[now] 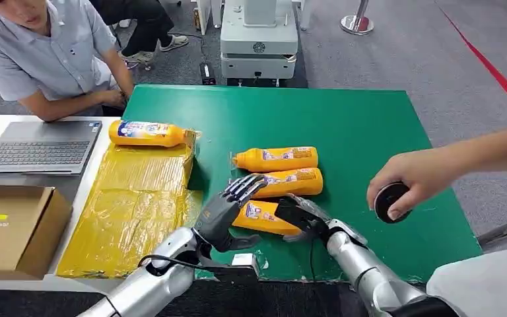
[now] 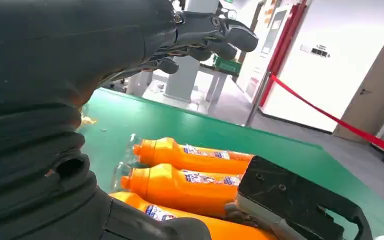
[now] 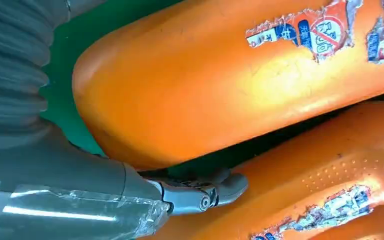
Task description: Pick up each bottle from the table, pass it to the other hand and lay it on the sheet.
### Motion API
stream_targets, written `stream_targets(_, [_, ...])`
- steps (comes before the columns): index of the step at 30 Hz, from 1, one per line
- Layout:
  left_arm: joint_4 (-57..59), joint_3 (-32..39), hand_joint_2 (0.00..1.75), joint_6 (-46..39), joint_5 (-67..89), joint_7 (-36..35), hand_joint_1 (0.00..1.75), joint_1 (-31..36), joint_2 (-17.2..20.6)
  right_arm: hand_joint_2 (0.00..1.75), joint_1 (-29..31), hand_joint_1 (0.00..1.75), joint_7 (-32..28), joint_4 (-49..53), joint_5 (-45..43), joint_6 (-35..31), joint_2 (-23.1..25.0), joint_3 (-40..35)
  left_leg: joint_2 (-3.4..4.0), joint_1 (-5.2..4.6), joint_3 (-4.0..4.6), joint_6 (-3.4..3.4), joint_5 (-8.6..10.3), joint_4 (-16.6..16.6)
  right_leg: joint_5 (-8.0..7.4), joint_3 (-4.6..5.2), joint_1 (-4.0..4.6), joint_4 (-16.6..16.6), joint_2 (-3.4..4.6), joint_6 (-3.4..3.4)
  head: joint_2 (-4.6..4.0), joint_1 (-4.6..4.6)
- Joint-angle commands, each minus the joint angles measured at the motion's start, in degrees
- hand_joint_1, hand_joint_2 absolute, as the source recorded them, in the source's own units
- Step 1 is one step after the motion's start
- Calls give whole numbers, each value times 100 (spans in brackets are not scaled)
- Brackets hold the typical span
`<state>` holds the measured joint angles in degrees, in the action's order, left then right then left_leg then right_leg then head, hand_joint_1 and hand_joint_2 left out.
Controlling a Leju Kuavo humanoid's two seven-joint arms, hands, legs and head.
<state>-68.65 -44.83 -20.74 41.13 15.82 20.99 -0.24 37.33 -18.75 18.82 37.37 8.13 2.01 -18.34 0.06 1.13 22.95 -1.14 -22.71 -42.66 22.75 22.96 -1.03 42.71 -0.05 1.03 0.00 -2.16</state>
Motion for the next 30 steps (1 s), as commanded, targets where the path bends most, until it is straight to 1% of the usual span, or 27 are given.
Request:
stream_targets(1, [-54, -73, 175, -54, -23, 36, 0, 386, -35, 175, 416, 0, -119, -13, -31, -37, 7, 16, 0, 0, 0, 0, 0, 0, 0, 0, 0, 0, 0, 0, 0, 7])
stream_targets(5, [-58, -63, 175, -64, -18, 18, 0, 375, -26, 175, 510, 0, 196, -63, 473, -310, -35, -481, 0, 0, 0, 0, 0, 0, 0, 0, 0, 0, 0, 0, 0, 0])
stream_targets(10, [-53, -59, 175, -47, -22, 10, 0, 382, -23, 175, 588, 0, 369, -91, 679, -342, -66, -676, 0, 0, 0, 0, 0, 0, 0, 0, 0, 0, 0, 0, 0, 7])
stream_targets(13, [-23, -67, 175, -35, -52, 18, 0, 406, -47, 175, 655, 0, 480, -140, 842, -252, -126, -846, 0, 0, 0, 0, 0, 0, 0, 0, 0, 0, 0, 0, 0, 2])
stream_targets(14, [-12, -69, 175, -36, -61, 26, 0, 415, -53, 175, 663, 175, 467, -164, 798, -163, -136, -814, 0, 0, 0, 0, 0, 0, 0, 0, 0, 0, 0, 0, 0, 0])
stream_targets(20, [13, -73, 175, -51, -98, 52, 0, 441, -64, 175, 615, 175, 457, -173, 767, -208, -170, -775, 0, 0, 0, 0, 0, 0, 0, 0, 0, 0, 0, 0, 0, 5])
stream_targets(21, [10, -69, 175, -58, -100, 54, 0, 435, -61, 175, 602, 171, 438, -149, 779, -296, -169, -766, 0, 0, 0, 0, 0, 0, 0, 0, 0, 0, 0, 0, 0, 4])
stream_targets(22, [-3, -68, 175, -55, -105, 53, 0, 420, -59, 175, 601, 159, 430, -145, 773, -345, -162, -751, 0, 0, 0, 0, 0, 0, 0, 0, 0, 0, 0, 0, 0, 4])
stream_targets(23, [-3, -68, 175, -55, -105, 53, 0, 420, -59, 175, 601, 157, 430, -145, 773, -345, -162, -751, 0, 0, 0, 0, 0, 0, 0, 0, 0, 0, 0, 0, 0, 2])
stream_targets(24, [-16, -69, 175, -55, -104, 56, 0, 407, -54, 175, 590, 152, 399, -136, 733, -376, -148, -710, 0, 0, 0, 0, 0, 0, 0, 0, 0, 0, 0, 0, 0, 0])
stream_targets(25, [-17, -69, 175, -54, -105, 55, 0, 409, -56, 175, 577, 154, 348, -122, 707, -430, -137, -687, 0, 0, 0, 0, 0, 0, 0, 0, 0, 0, 0, 0, 0, 0])
stream_targets(26, [-20, -69, 175, -57, -104, 55, 0, 413, -60, 175, 573, 169, 327, -117, 703, -441, -128, -687, 0, 0, 0, 0, 0, 0, 0, 0, 0, 0, 0, 0, 0, 2])
stream_targets(27, [-20, -68, 175, -56, -105, 56, 0, 410, -64, 175, 553, 175, 247, -102, 687, -460, -126, -681, 0, 0, 0, 0, 0, 0, 0, 0, 0, 0, 0, 0, 0, 6])
stream_targets(30, [-33, -67, 175, -49, -106, 55, 0, 403, -66, 175, 521, 175, 182, -95, 648, -502, -116, -649, 0, 0, 0, 0, 0, 0, 0, 0, 0, 0, 0, 0, 0, 4])
